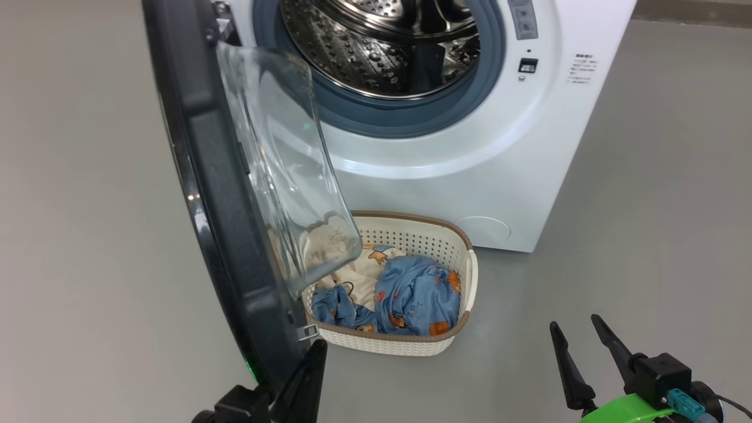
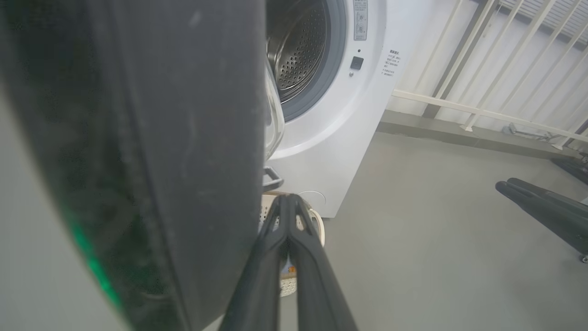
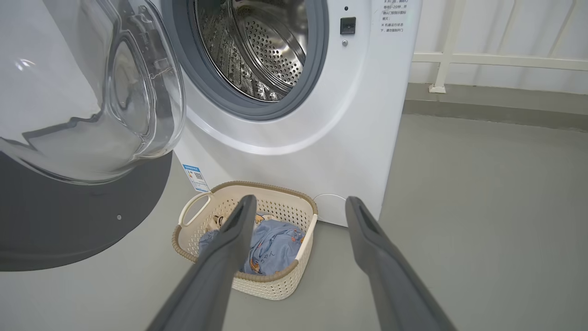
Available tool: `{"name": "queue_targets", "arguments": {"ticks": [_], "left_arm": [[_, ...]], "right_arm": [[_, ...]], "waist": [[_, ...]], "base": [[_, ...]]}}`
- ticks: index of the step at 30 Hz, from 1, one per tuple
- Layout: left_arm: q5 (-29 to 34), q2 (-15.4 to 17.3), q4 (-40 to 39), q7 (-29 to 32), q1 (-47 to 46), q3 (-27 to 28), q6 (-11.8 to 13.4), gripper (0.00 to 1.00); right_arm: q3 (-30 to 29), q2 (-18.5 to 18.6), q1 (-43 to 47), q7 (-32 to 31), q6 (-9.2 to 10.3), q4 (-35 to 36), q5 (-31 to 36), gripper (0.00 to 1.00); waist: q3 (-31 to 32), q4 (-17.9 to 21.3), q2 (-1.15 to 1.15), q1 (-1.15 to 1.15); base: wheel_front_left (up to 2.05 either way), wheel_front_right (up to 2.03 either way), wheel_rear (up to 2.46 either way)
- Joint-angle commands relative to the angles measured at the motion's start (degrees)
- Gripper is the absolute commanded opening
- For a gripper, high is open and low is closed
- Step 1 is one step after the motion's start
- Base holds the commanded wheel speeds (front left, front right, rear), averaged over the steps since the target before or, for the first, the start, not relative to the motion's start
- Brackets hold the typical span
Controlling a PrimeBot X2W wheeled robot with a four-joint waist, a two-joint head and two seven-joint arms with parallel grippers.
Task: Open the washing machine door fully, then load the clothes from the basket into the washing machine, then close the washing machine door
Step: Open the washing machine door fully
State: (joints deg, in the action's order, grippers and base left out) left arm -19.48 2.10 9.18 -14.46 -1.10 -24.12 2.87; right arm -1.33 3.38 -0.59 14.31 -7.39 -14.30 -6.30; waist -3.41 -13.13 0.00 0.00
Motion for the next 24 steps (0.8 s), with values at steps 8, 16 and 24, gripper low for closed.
{"name": "queue_targets", "arguments": {"ticks": [8,16,24], "left_arm": [[-1.49,1.59,0.8,0.55,-0.42,4.57,2.84,0.0],[-2.71,2.39,0.54,0.36,0.07,7.16,4.42,0.0],[-4.47,3.31,0.86,-0.1,0.34,10.92,5.36,0.0]], "right_arm": [[1.63,0.27,-0.53,0.69,-0.1,1.66,-0.59,1.0],[1.32,0.16,-0.23,0.69,-0.1,1.74,-0.83,1.0],[1.21,0.13,-0.56,0.69,-0.1,2.25,-0.63,1.0]], "waist": [[0.07,-2.11,0.0,0.0],[-0.07,-4.24,0.0,0.0],[-0.69,-6.76,0.0,0.0]], "base": [[0.0,0.0,0.0],[0.0,0.0,0.0],[0.0,0.0,0.0]]}}
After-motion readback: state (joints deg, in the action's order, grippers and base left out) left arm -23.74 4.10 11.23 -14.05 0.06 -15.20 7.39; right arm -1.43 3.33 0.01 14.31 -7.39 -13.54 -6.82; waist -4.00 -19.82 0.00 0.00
